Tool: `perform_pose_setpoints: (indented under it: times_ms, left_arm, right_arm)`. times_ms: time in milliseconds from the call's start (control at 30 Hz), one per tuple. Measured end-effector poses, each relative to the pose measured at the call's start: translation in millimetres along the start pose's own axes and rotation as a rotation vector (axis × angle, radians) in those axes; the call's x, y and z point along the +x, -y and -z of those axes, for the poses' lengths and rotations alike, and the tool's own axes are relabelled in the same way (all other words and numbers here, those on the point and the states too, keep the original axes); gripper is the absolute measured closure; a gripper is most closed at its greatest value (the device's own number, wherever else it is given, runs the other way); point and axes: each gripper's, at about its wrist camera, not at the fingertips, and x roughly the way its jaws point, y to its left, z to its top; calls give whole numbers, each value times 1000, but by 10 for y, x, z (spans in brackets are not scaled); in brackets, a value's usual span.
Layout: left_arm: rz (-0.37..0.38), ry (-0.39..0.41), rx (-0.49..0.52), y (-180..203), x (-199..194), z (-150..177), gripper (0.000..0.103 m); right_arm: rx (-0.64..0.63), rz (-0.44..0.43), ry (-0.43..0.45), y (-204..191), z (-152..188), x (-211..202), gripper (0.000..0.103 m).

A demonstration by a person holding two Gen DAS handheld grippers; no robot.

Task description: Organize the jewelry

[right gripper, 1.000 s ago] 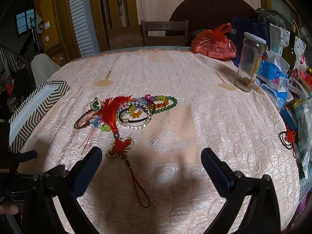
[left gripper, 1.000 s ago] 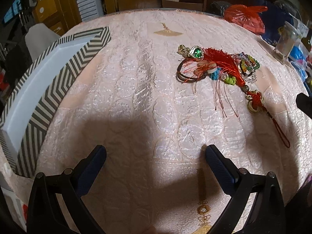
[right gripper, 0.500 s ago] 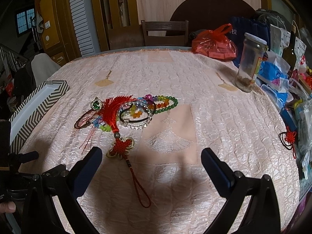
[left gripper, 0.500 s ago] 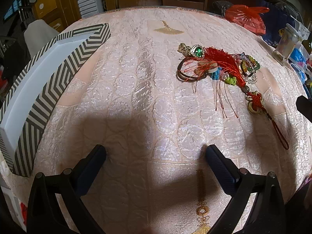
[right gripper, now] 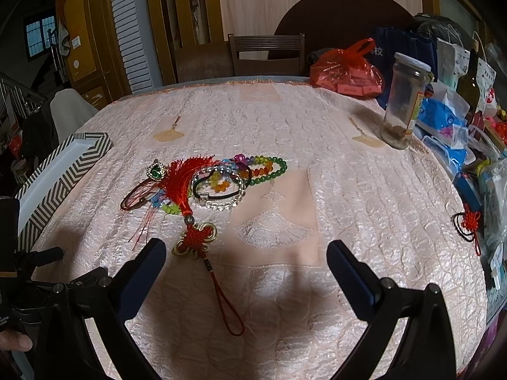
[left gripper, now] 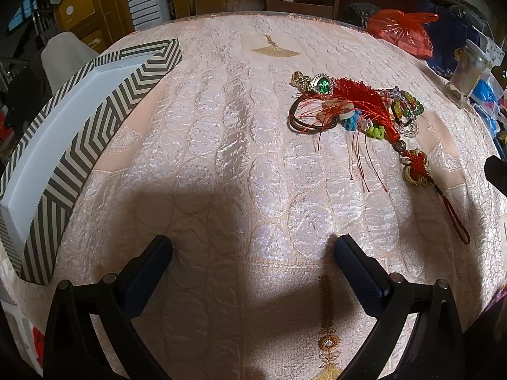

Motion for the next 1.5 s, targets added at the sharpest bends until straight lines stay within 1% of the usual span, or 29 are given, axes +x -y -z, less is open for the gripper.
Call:
perform_pose_setpoints:
  times_ms: [800, 1100, 1500]
  left_arm:
    - [3, 4, 2, 1, -10, 10, 0]
    - [-5, 39, 13, 9, -26, 48, 0]
    - [6, 46, 18, -12, -21, 47, 0]
  right_arm:
    - [-7, 2, -5, -28, 15, 14, 0]
    - [-7, 2, -7, -27, 14, 15, 0]
    - [-8, 3, -7, -26, 11, 10, 0]
